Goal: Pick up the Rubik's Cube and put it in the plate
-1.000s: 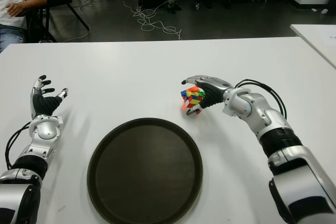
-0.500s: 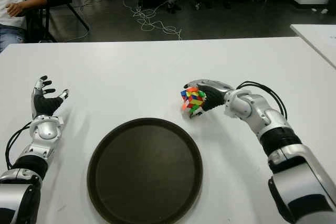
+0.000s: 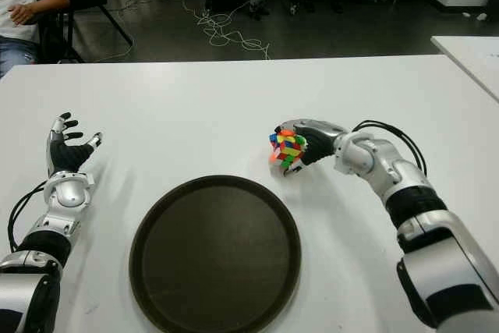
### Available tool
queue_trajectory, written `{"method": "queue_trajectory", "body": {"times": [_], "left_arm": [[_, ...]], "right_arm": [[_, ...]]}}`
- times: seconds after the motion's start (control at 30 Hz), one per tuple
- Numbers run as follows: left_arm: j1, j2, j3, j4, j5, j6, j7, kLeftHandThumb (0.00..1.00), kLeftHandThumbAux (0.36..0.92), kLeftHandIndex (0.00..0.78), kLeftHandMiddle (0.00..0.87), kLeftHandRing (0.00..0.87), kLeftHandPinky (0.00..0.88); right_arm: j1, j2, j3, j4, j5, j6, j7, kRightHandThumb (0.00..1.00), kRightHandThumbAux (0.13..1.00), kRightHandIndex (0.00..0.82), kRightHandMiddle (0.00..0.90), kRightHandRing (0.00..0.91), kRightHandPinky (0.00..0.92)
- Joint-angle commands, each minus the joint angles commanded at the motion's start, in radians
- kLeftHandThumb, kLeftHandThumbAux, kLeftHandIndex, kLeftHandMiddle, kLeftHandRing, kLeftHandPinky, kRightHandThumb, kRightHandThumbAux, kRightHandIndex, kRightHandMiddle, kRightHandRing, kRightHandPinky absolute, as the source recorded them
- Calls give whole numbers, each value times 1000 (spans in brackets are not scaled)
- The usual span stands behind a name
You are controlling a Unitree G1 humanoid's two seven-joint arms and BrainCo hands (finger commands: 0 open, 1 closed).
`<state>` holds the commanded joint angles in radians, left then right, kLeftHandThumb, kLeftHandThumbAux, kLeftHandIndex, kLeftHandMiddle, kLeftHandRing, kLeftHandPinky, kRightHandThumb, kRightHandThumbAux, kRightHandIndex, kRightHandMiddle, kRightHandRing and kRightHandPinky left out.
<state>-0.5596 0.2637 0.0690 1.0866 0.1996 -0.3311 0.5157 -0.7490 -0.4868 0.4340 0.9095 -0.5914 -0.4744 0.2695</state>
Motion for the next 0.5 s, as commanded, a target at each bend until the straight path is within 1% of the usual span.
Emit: {"method": "queue_trajectory", "body": {"times": [0.1, 0.27, 0.4, 0.5], "left_arm": [[-1, 0, 0, 1, -1, -1, -2, 93, 780, 132, 207, 248, 335], [-1, -2, 2, 3, -6, -8, -6, 118, 788, 131, 208, 260, 369], [0, -2, 5, 4, -10, -17, -13, 140, 772, 132, 215, 272, 382], [2, -3, 6, 3, -11, -19, -14, 140, 765, 128, 217, 275, 378]], "right_arm": [[-6, 0, 3, 9, -5, 3, -5, 0, 622, 0, 0, 0, 0], [-14, 3, 4, 23, -6, 3, -11, 0, 628, 0, 0, 0, 0], [-23, 3, 5, 34, -6, -5, -17, 0, 652, 0, 0, 0, 0], [-25, 2, 7, 35, -12, -2, -25, 0, 647, 0, 0, 0, 0]]}}
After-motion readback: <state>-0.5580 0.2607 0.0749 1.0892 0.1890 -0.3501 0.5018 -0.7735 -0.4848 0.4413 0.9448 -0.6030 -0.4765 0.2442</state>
